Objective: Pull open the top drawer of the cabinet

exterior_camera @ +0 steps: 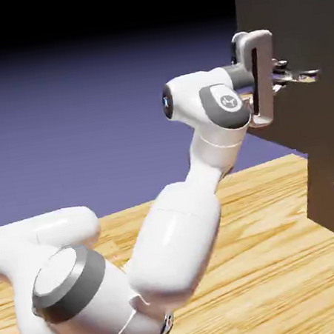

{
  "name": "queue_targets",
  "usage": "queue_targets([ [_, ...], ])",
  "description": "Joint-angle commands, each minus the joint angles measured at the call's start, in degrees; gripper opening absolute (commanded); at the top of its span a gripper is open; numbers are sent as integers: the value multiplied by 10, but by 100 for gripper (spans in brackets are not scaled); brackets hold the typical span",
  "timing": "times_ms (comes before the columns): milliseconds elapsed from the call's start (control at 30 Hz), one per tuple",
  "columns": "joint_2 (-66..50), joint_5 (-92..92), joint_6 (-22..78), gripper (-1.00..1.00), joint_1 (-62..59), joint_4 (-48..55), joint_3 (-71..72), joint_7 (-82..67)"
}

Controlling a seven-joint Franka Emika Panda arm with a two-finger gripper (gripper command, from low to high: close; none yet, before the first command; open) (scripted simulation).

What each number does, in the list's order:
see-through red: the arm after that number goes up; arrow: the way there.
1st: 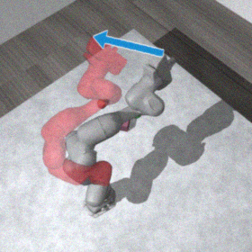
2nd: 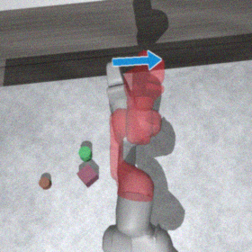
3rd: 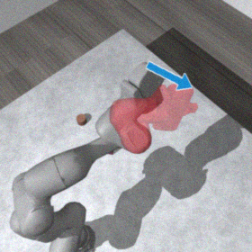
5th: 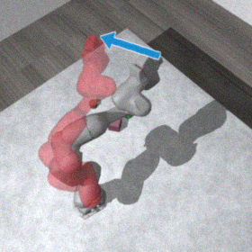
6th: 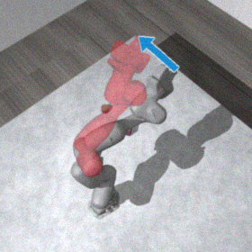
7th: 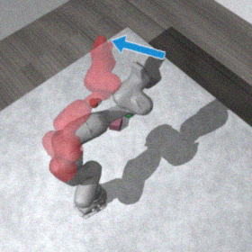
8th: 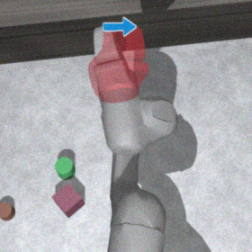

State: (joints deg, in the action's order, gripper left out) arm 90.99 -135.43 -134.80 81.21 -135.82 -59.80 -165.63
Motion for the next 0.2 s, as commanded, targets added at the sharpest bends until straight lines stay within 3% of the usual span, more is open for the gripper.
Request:
queue_targets([
  [0, 6, 11, 2, -100, -19, -21, 8, -2],
  [33, 9, 16, 3, -100, -29, -31, 12, -2],
  [67, 9, 16, 3, 100, -29, -31, 12, -2],
  [167, 15, 40, -1, 100, -70, -66, 27, -2],
])
